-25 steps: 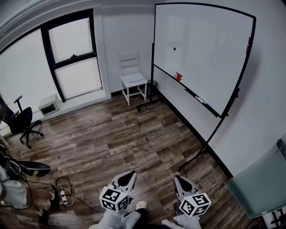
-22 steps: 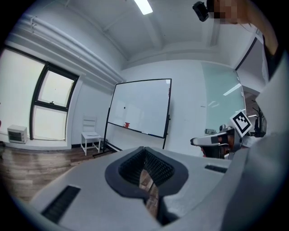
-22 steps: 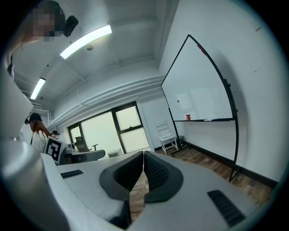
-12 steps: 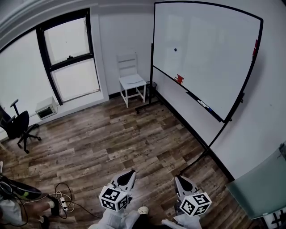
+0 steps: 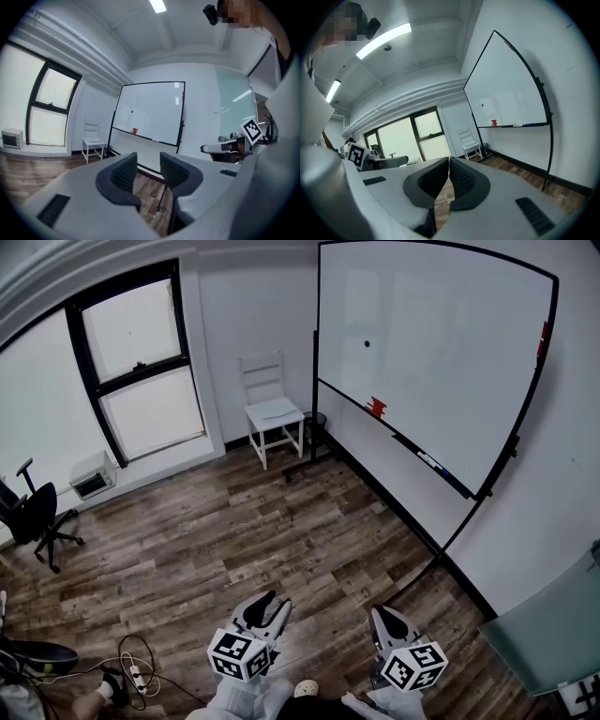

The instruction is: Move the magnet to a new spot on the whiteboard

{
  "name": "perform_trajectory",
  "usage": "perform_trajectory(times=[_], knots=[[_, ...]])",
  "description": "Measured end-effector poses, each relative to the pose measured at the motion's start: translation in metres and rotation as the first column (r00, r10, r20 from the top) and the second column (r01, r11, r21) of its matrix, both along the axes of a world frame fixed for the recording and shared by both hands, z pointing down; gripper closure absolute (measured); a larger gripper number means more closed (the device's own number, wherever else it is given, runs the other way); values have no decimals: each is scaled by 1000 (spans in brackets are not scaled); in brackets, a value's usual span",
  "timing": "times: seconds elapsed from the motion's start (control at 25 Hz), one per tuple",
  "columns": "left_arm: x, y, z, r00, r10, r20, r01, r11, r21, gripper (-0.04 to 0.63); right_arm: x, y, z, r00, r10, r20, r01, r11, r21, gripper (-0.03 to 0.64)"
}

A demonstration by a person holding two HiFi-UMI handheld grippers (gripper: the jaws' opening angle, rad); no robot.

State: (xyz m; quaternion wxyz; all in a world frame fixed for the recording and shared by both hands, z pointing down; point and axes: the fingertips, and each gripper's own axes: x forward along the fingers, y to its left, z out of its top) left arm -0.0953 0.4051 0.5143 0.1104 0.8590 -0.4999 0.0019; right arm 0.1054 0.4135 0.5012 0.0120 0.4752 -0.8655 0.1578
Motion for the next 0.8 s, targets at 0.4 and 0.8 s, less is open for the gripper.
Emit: perform_trajectory(times=[0.4, 0.8], knots=[[-6, -6, 7, 1000, 8, 4, -8, 1000, -18, 413, -1, 1, 1, 999, 34, -3, -34, 999, -15, 588], [-8, -27, 14, 1000, 12, -1, -12, 999, -36, 408, -4, -25, 8, 1000, 25, -1, -25, 999, -36, 588]])
